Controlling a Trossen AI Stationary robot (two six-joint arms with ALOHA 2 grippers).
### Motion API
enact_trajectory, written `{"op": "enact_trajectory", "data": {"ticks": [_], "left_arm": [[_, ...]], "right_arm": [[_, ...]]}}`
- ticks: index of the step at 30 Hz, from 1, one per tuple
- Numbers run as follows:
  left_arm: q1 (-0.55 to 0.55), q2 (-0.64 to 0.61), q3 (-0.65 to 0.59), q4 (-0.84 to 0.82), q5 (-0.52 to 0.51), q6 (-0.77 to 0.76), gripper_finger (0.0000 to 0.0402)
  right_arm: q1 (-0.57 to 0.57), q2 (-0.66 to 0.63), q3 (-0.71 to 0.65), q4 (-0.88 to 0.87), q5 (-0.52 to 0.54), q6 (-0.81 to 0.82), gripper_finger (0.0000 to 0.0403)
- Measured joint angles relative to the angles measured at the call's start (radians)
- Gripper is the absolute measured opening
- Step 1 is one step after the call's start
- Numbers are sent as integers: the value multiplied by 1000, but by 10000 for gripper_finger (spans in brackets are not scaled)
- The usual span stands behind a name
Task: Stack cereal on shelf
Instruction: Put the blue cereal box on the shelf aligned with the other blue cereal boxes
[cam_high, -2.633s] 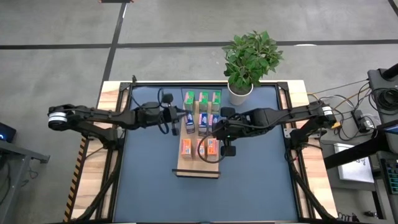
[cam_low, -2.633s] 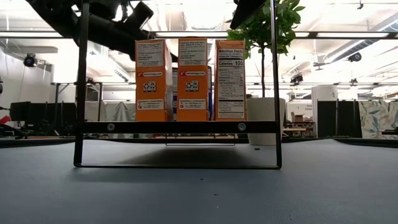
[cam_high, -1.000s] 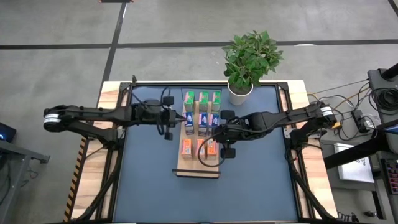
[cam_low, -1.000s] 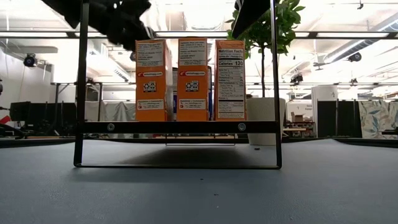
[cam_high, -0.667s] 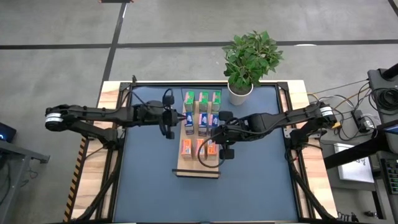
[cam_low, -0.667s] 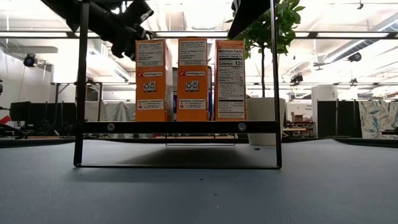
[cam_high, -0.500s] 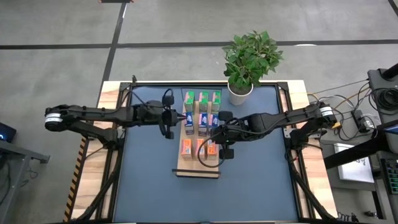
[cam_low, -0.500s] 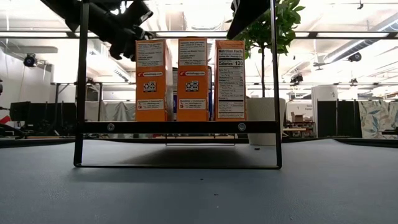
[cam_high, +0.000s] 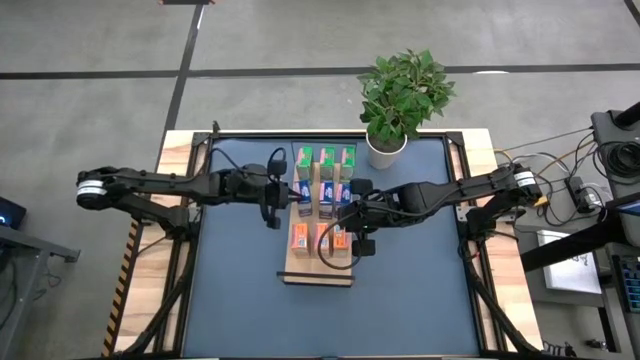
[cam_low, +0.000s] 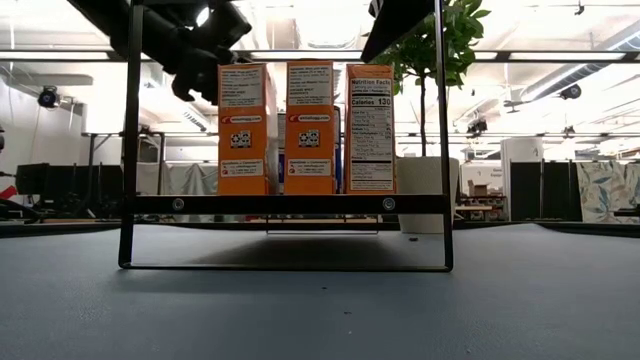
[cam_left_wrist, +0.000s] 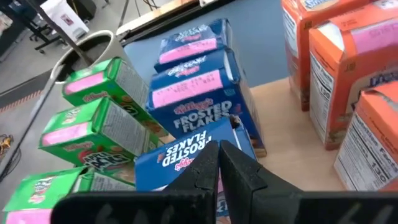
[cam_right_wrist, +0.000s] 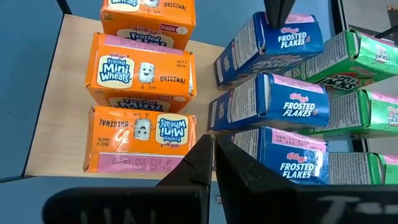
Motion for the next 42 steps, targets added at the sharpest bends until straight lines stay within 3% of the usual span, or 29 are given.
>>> {"op": "enact_trajectory", "data": {"ticks": [17,22,30,42], "left_arm": [[0,-125,8,-122,-7,61,0],[15,-171,-15,-169,-161,103,0],[81,-96,-104,-26,-158,116,0],[92,48,-61,54,-156,133,0]], "right_arm": [[0,0,0,-6,0,1,9],[0,0,0,-6,0,-6,9],[0,0,0,-5,0,-12,9],[0,0,0,-8,0,-12,9]]}}
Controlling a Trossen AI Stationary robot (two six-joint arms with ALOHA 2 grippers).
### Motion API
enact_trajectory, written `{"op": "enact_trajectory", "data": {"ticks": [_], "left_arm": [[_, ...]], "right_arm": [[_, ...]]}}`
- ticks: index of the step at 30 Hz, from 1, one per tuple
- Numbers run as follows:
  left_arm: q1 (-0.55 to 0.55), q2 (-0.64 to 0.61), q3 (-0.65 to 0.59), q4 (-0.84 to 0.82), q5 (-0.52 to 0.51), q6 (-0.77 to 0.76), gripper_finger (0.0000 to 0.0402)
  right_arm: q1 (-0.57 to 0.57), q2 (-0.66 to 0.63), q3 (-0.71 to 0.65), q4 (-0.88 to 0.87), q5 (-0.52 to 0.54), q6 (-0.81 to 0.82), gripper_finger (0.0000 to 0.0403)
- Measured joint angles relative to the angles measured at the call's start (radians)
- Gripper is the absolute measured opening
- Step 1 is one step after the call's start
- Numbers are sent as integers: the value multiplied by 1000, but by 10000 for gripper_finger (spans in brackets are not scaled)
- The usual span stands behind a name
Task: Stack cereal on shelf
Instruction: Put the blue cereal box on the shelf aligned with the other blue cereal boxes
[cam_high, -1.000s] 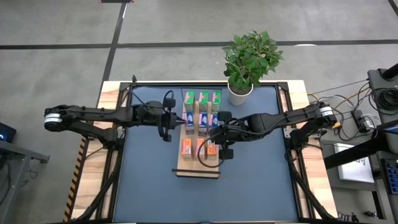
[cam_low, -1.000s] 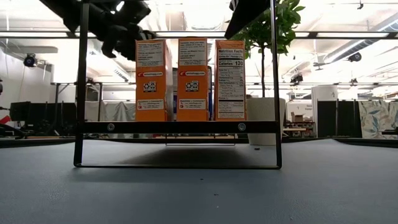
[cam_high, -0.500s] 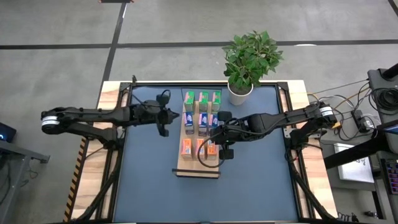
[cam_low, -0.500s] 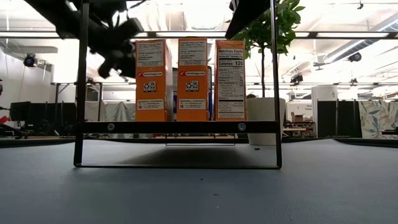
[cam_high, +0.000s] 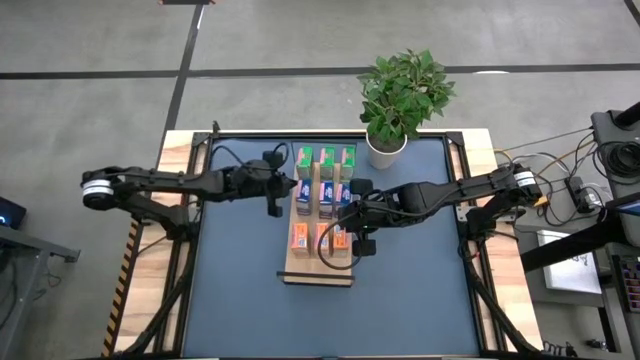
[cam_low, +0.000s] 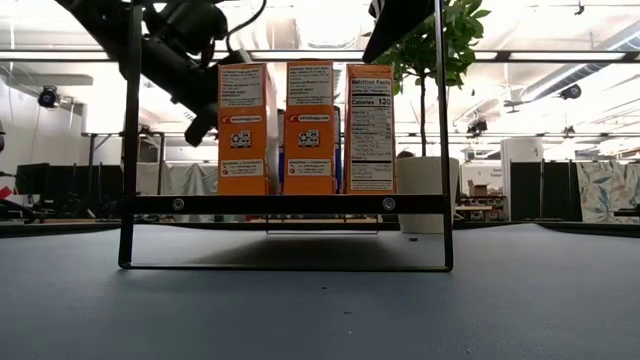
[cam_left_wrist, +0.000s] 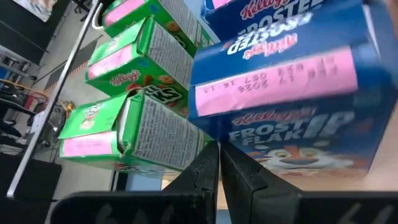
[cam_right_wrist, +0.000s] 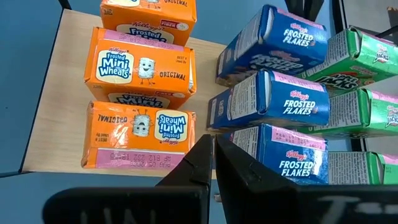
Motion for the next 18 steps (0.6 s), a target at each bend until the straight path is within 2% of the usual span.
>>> {"op": "enact_trajectory", "data": {"ticks": [8,14,18], "left_arm": [[0,15,15,-10,0,-45,0],[-20,6,14,-97,4,-137,0],[-43,6,14,-104,92,-160,0]], "right_arm": [[0,0,0,-2,0,1,9],[0,0,0,-2,0,-2,9],[0,0,0,-2,0,-2,9]]}}
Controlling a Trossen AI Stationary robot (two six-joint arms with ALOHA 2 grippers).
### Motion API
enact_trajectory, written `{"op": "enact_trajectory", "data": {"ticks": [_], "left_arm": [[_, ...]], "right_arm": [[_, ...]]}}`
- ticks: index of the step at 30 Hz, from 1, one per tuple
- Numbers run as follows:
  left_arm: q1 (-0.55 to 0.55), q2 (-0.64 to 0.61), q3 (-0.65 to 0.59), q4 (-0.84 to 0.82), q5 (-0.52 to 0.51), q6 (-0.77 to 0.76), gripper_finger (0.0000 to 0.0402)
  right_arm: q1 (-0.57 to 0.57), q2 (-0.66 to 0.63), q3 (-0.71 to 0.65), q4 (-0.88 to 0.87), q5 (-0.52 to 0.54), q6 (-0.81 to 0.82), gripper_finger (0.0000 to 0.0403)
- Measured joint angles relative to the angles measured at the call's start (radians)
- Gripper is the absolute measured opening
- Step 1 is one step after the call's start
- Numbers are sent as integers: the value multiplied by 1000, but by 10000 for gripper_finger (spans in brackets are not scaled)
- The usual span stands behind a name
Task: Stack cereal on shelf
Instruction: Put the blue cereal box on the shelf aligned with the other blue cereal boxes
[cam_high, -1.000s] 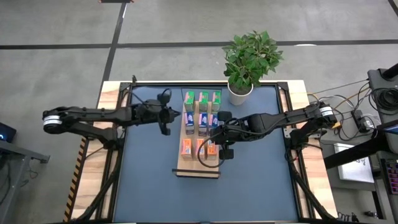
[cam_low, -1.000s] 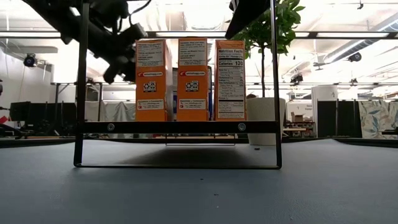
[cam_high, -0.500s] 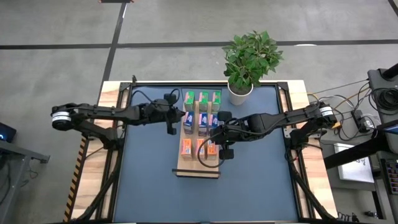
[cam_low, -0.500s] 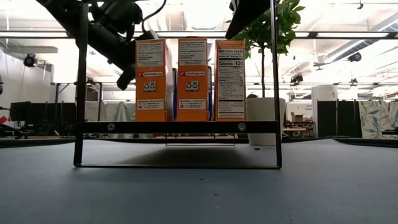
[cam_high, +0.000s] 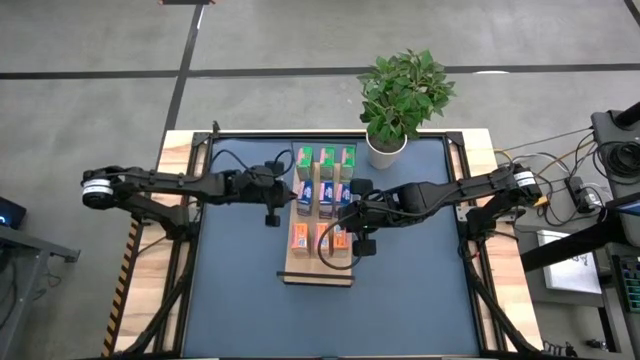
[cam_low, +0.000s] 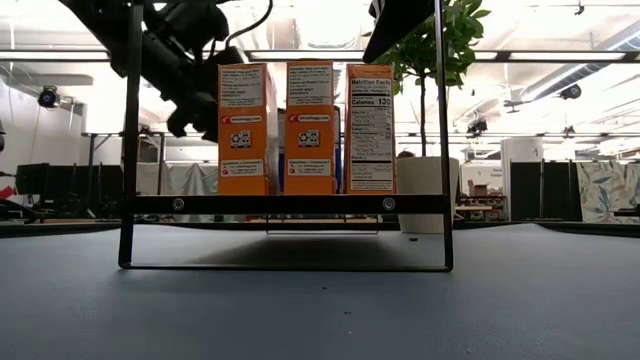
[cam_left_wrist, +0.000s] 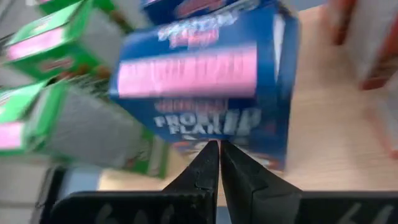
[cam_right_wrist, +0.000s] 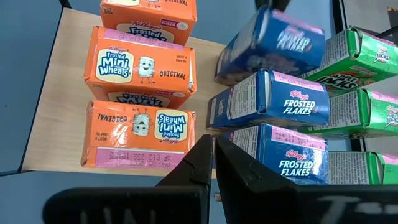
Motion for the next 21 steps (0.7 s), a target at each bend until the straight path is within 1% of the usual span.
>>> {"op": "enact_trajectory", "data": {"ticks": [2,11,17,21], "left_arm": [[-9,0,2,-2,20,-4,0],[-10,0,16,-2,13,-13,0],[-8,2,16,-15,-54,-1,0],[-8,2,16,-16,-58,2,0]], "right_arm": [[0,0,0,0,0,0,9],[0,0,0,0,0,3,9],[0,0,0,1,0,4,9],[0,0,0,1,0,4,9]]}}
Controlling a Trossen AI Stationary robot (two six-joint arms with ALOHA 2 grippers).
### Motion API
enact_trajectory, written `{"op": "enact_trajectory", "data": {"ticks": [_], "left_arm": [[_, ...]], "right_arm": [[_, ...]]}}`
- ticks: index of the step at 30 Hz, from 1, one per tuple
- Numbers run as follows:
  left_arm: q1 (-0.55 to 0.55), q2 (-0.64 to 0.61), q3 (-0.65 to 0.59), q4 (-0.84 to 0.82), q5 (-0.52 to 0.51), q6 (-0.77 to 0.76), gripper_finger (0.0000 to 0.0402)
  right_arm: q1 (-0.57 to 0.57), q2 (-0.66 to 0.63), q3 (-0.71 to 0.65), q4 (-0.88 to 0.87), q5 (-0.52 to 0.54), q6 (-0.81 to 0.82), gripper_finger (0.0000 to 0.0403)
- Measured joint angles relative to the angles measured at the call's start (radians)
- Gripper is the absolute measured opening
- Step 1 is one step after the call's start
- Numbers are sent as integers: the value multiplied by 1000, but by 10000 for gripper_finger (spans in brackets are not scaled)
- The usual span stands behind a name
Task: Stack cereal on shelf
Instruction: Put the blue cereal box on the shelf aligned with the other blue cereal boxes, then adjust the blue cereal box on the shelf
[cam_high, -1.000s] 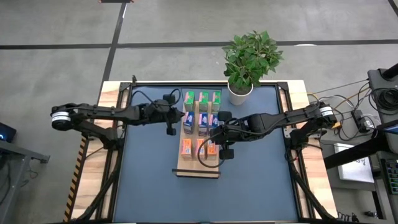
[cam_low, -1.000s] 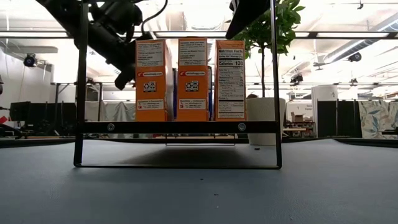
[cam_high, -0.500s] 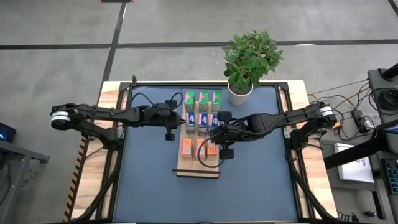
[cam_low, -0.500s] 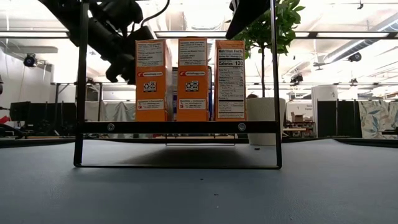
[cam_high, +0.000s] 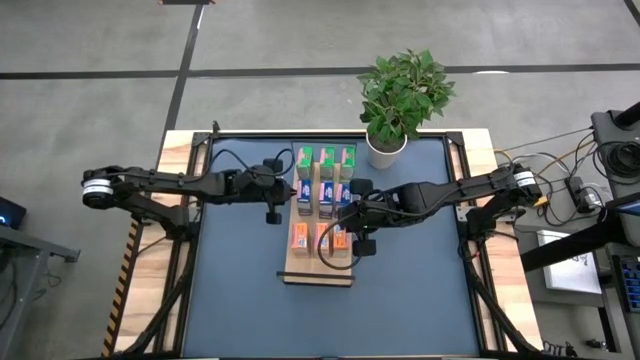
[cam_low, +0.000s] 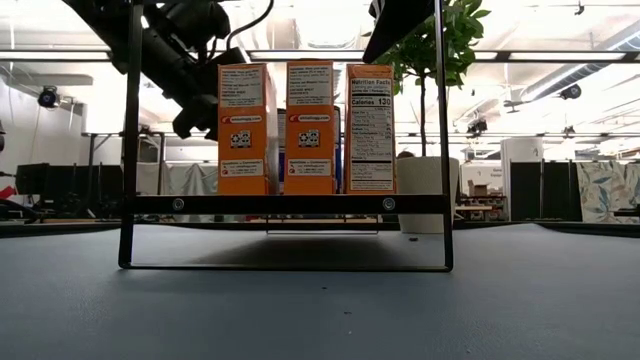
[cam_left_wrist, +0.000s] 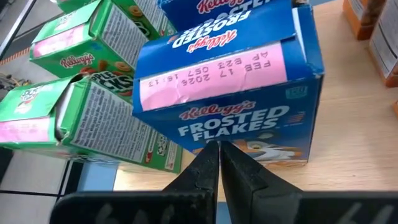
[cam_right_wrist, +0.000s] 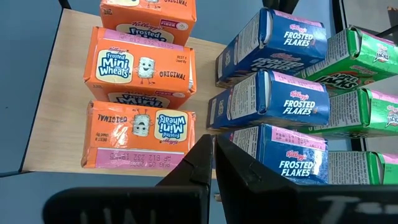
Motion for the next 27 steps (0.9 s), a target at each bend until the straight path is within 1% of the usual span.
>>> {"op": "enact_trajectory", "data": {"ticks": [10,14,16,19,21,24,27], "left_arm": [[0,2,0,-23,-17,4,0],[-9,-49,2,-43,-17,0,0],[-16,-88,2,-63,-17,-9,0],[-30,-161,2,-86,-4,-35,0],[-44,-210,2,-80,30,-56,0],[-68,-273,1,-83,78,-83,0],[-95,-323,0,-80,79,-109,0]], "right_arm": [[0,0,0,0,3,-8,9],[17,-11,-2,6,53,-24,9],[25,-26,-17,28,59,-41,9],[30,-66,-76,117,60,-63,9],[29,-100,-132,176,63,-67,9],[20,-153,-232,256,86,-55,9],[4,-199,-344,363,90,-43,9]]}}
